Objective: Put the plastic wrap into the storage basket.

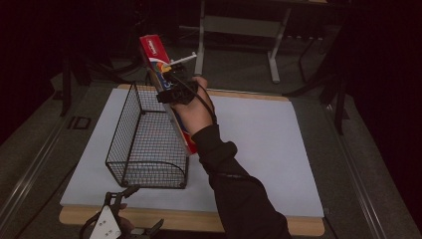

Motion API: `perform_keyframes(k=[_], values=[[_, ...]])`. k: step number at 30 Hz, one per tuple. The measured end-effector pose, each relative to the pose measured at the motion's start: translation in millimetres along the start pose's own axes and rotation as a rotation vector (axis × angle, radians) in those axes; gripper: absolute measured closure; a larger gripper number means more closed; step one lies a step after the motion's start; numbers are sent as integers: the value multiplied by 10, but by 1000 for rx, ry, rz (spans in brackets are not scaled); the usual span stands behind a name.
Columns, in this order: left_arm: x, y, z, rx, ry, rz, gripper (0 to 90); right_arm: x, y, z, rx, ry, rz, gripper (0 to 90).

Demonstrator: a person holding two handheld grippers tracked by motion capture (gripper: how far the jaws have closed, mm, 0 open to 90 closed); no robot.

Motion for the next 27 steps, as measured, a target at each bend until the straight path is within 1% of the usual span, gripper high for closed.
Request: perform_keyframes(k=[5,6,7,9,10,12,13,14,15,16,18,19,20,21,24,25,27], values=[[-2,5,12,4,2,-7,2,-65,-184,-139,-10,28,11,394],[-2,5,12,4,2,-7,2,-65,-184,-139,-10,28,11,394],[0,5,14,5,3,-5,2,-63,-254,-209,-25,36,8,394],[0,4,16,5,5,-4,2,-53,-295,-268,-34,31,8,394],[0,2,18,5,5,-3,2,-53,-295,-268,-34,31,8,394],[2,-1,22,5,5,-2,2,-41,-330,-333,-41,31,-1,394],[3,0,23,6,4,-2,2,-23,-357,-404,-41,28,-2,394],[3,2,24,6,4,-2,2,-9,-372,-437,-37,29,-6,394],[3,2,24,6,4,-2,2,-9,-372,-437,-37,29,-6,394],[0,9,27,9,8,-5,2,23,-394,-510,-38,23,-3,394],[-1,11,28,8,7,-8,2,64,-409,-587,-46,9,2,394],[-1,13,26,9,5,-9,2,64,-409,-587,-46,9,2,394],[-1,14,24,12,3,-7,2,87,-413,-629,-52,3,1,394],[-1,14,24,12,3,-6,2,138,-421,-713,-55,-16,5,394],[0,16,24,14,1,-7,2,203,-417,-819,-65,-35,-5,394],[0,16,24,14,1,-7,2,203,-417,-819,-65,-35,-5,394],[-1,17,30,15,5,-9,2,265,-398,-914,-74,-53,-4,393]])
Point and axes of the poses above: each handheld gripper's, and its own axes: z roughly backward along the jaws, x roughly out of its underside, y roughly to its right, the point moved 3 cm from there along -z, roughly forward along the jaws, and after that the axes turned 8 degrees about -y, right-handed, at the moved point
